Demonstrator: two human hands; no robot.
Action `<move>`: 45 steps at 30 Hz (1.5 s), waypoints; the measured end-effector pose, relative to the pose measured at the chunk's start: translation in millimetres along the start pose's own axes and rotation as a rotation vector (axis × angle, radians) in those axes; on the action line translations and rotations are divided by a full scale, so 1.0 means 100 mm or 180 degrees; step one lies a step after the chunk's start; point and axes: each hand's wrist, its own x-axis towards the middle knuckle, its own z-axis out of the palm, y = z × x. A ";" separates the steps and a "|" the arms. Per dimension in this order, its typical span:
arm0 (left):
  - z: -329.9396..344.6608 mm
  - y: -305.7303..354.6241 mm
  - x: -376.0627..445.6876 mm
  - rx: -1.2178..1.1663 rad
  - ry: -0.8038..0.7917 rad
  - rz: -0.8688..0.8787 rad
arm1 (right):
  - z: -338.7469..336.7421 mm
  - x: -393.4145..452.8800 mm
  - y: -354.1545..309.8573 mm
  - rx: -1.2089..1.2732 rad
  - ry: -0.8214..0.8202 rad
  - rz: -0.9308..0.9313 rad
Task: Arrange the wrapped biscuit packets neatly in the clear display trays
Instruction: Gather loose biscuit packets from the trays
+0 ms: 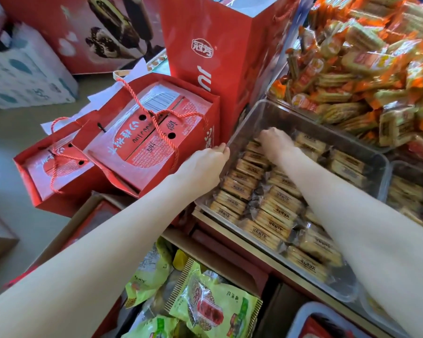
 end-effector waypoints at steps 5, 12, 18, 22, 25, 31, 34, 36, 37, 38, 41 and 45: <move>0.01 0.00 0.02 -0.0063 0.0038 0.0052 | 0.07 0.14 0.07 0.0168 -0.0072 0.0188; 0.01 -0.01 0.01 -0.0053 0.0022 0.0027 | -0.05 0.14 0.05 -0.0017 -0.0721 -0.0188; -0.01 0.02 -0.01 -0.0082 -0.0007 -0.0050 | -0.12 0.13 0.18 0.0059 -0.0933 -0.0131; -0.03 0.03 -0.01 -0.0045 -0.0010 -0.0045 | -0.10 0.09 0.14 0.0031 -0.0717 -0.0090; 0.00 0.03 0.01 -0.0098 0.0006 -0.0053 | -0.15 0.00 0.23 0.0627 -0.0318 -0.0064; -0.04 0.07 0.01 -0.0063 -0.0030 -0.0056 | -0.54 -0.62 0.29 0.1628 0.0915 -0.0053; -0.14 0.16 -0.02 -0.0323 0.0138 -0.0250 | -0.76 -1.07 0.29 0.2692 0.0922 0.0284; -0.22 0.31 -0.08 -0.0704 0.0516 -0.0288 | -0.89 -1.41 0.33 0.3374 0.0765 0.0474; -0.27 0.40 -0.12 -0.1019 0.0761 -0.0244 | -0.94 -1.56 0.38 0.3564 0.0751 0.0505; -0.33 0.51 -0.16 -0.1398 0.0985 -0.0162 | -0.98 -1.71 0.43 0.3713 0.0748 0.0477; -0.56 0.88 -0.31 -0.3108 0.1072 0.0144 | -1.10 -2.05 0.55 0.3883 0.0778 0.0293; -0.74 1.21 -0.51 -0.3962 0.0719 0.0470 | -1.24 -2.36 0.71 0.3863 0.0761 0.0143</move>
